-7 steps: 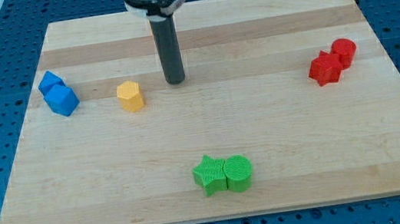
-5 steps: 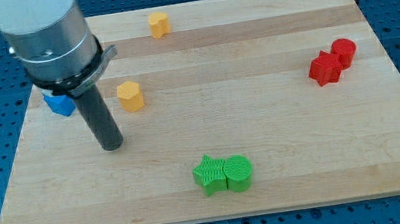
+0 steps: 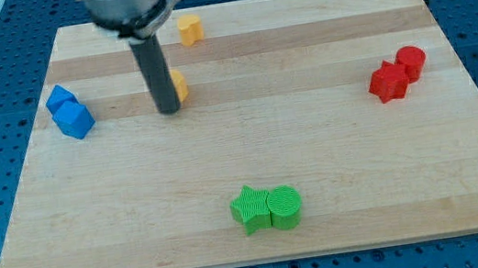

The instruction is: Slide the yellow hexagon to the yellow heart

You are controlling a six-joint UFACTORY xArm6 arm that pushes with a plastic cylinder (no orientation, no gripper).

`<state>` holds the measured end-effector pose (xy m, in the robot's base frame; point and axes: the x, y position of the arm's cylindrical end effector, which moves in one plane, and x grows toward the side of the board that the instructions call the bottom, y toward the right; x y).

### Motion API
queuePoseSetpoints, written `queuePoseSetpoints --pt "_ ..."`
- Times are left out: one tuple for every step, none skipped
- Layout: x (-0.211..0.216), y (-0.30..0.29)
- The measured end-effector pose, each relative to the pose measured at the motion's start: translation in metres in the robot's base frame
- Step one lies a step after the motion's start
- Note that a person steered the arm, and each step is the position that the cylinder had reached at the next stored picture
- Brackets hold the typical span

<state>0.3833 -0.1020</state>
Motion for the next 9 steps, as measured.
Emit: queuePoseSetpoints --pt "-0.026 0.004" --pt "-0.033 0.004" --pt "-0.033 0.005" --pt "-0.039 0.007" --pt "-0.047 0.009" --pt "-0.051 0.009" --pt "-0.057 0.009" --pt "-0.063 0.009" --pt "-0.068 0.010"
